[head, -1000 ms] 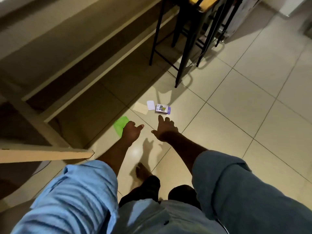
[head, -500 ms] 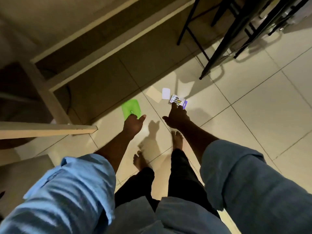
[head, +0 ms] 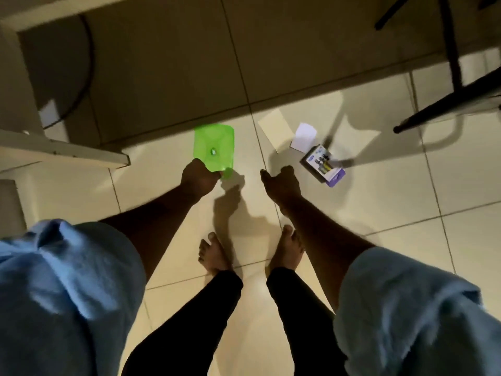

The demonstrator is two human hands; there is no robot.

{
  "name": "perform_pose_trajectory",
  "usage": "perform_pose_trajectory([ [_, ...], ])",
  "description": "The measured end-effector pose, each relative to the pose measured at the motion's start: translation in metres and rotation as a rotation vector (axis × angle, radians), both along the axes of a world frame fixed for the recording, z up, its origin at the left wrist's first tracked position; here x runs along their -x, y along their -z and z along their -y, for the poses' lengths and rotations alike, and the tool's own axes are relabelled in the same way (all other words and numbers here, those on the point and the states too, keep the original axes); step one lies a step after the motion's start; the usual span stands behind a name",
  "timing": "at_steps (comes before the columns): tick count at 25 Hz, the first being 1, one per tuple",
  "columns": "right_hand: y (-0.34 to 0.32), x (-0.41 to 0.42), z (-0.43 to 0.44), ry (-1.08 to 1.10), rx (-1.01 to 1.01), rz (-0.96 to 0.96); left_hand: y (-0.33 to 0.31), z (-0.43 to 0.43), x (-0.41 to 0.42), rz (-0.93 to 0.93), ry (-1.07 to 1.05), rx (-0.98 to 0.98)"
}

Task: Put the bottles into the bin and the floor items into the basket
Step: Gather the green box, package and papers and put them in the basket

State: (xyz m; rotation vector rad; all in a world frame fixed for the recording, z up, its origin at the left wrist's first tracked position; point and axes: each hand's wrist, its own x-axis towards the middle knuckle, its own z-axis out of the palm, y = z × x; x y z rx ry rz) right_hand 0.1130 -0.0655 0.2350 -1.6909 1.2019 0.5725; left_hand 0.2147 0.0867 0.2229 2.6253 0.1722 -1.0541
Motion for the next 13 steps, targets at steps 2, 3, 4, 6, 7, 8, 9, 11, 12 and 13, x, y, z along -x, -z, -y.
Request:
perform_pose_trajectory([
  [2, 0.054, -0.012, -0.016, 0.107, -0.06, 0.018, 0.051, -0.009, -0.01, 0.017, -0.011, -0.013],
  [3, 0.083, -0.02, -0.024, 0.127, -0.075, 0.038, 0.077, -0.014, -0.016, 0.027, -0.032, -0.012],
  [4, 0.108, -0.031, -0.031, 0.137, -0.083, 0.055, 0.102, -0.02, -0.024, 0.035, -0.06, -0.018],
  [6, 0.15, -0.052, -0.04, 0.132, -0.076, 0.073, 0.145, -0.029, -0.037, 0.053, -0.116, -0.042],
  [7, 0.169, -0.063, -0.043, 0.126, -0.068, 0.071, 0.164, -0.032, -0.044, 0.06, -0.128, -0.044],
  [8, 0.185, -0.072, -0.045, 0.122, -0.058, 0.073, 0.181, -0.034, -0.051, 0.068, -0.141, -0.039],
  [9, 0.199, -0.079, -0.045, 0.116, -0.045, 0.082, 0.193, -0.034, -0.058, 0.079, -0.158, -0.032],
  [11, 0.225, -0.091, -0.045, 0.09, -0.037, 0.092, 0.216, -0.033, -0.07, 0.09, -0.204, -0.032],
  [12, 0.237, -0.096, -0.045, 0.08, -0.048, 0.084, 0.227, -0.034, -0.075, 0.088, -0.234, -0.038],
  [13, 0.247, -0.099, -0.045, 0.076, -0.06, 0.076, 0.237, -0.034, -0.078, 0.082, -0.257, -0.044],
])
